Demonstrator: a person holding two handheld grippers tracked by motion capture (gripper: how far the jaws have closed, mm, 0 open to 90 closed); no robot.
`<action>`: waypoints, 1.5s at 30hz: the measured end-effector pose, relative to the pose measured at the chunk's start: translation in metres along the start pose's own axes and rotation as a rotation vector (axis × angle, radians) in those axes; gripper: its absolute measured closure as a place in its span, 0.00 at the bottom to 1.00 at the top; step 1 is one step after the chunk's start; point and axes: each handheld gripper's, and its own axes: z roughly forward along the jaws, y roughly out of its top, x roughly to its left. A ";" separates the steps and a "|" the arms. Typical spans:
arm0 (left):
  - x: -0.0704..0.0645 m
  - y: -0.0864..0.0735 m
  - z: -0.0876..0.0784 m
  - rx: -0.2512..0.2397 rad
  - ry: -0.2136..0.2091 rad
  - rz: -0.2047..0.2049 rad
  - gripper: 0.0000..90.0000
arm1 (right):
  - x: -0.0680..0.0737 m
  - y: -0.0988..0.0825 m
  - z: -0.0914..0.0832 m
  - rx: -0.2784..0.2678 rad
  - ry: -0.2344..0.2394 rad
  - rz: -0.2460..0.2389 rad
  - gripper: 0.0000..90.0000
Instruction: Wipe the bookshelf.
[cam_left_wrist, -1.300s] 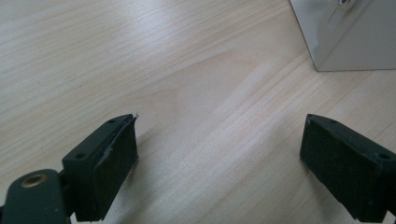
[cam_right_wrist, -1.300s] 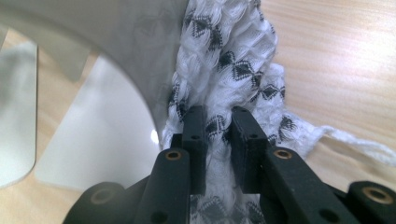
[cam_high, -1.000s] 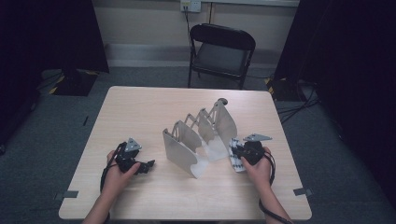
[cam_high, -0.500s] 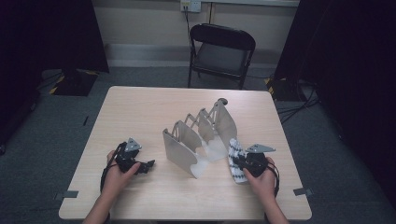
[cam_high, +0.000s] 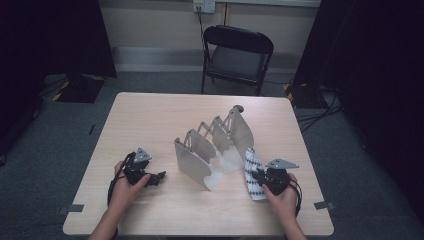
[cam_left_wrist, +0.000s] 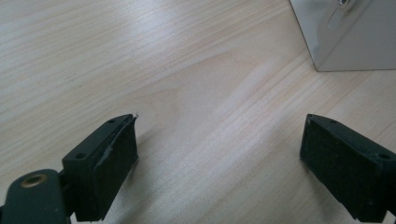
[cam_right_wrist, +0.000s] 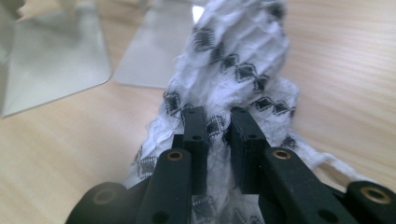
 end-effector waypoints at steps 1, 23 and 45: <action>0.000 0.000 0.000 0.001 0.001 0.002 0.12 | -0.003 0.001 -0.002 -0.014 -0.013 0.013 0.88; 0.000 0.000 0.000 0.003 0.002 0.002 0.12 | -0.029 0.016 -0.003 -0.001 -0.135 0.022 0.54; 0.000 0.000 0.001 -0.002 0.002 -0.005 0.12 | -0.062 0.027 0.028 0.013 -0.235 0.174 0.87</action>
